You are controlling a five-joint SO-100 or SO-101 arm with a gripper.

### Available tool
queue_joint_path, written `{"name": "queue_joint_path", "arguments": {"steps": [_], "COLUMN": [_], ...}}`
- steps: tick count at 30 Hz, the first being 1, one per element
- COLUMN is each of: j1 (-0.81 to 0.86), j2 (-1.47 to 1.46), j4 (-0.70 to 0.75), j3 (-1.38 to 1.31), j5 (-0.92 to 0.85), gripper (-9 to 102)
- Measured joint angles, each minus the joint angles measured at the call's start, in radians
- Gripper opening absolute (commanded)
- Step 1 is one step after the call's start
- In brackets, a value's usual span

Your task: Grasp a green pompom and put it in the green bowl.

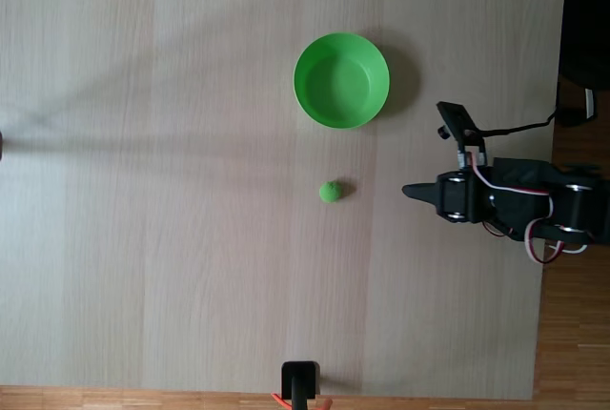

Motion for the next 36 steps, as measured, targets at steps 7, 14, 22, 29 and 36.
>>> {"name": "queue_joint_path", "arguments": {"steps": [7, 14, 22, 29, 36], "j1": [0.0, -0.043, -0.173, -0.183, -0.117], "j2": [-0.439, -0.807, -0.997, -1.057, -1.135], "j4": [0.0, -0.002, -0.002, 0.0, -0.002], "j3": [-0.341, -0.607, -0.71, -0.719, -0.721], "j5": [0.0, 0.0, 0.0, 0.0, 0.0], "gripper": [0, 10, 20, 25, 26]}}
